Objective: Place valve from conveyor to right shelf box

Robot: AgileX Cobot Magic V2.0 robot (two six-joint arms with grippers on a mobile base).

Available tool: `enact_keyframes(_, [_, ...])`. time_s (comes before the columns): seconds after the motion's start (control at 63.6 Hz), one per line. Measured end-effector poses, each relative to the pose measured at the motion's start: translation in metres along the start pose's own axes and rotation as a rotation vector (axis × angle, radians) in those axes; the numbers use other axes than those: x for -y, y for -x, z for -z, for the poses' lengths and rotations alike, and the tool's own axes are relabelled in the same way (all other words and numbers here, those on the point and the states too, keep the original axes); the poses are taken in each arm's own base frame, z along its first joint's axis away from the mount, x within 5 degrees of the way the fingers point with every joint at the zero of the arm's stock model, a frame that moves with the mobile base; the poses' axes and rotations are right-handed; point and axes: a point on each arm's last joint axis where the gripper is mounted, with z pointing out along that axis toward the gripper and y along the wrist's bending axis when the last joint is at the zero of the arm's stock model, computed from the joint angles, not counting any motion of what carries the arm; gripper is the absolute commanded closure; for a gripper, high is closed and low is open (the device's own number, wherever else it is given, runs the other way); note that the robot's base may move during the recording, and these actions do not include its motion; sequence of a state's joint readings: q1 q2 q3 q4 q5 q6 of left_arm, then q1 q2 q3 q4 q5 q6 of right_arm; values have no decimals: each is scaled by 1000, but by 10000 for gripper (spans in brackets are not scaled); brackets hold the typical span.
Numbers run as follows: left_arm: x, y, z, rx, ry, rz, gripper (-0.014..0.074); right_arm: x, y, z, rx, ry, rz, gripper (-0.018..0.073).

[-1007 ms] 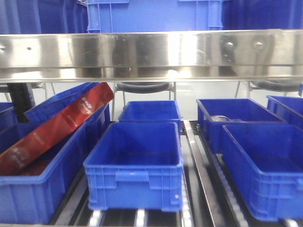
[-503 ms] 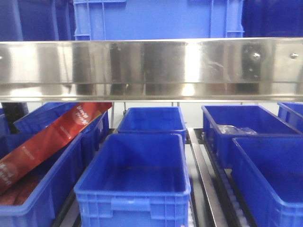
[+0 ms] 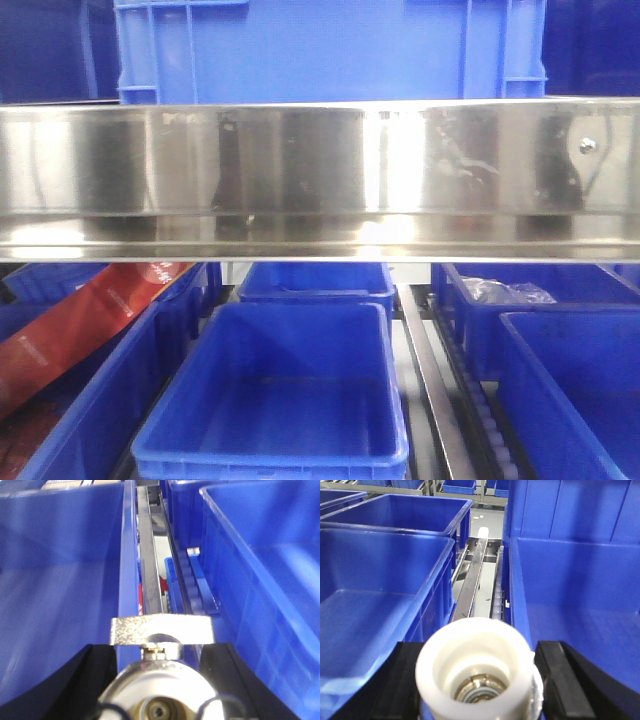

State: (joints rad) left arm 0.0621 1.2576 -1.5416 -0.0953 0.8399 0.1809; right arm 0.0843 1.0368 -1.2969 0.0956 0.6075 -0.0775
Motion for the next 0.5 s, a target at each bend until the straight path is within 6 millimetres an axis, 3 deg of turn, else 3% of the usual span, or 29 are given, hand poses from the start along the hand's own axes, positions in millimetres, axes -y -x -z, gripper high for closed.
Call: enact_keyframes(0.503, [0, 0, 0, 0, 0, 0, 707, 0, 0, 0, 1, 0, 0, 714])
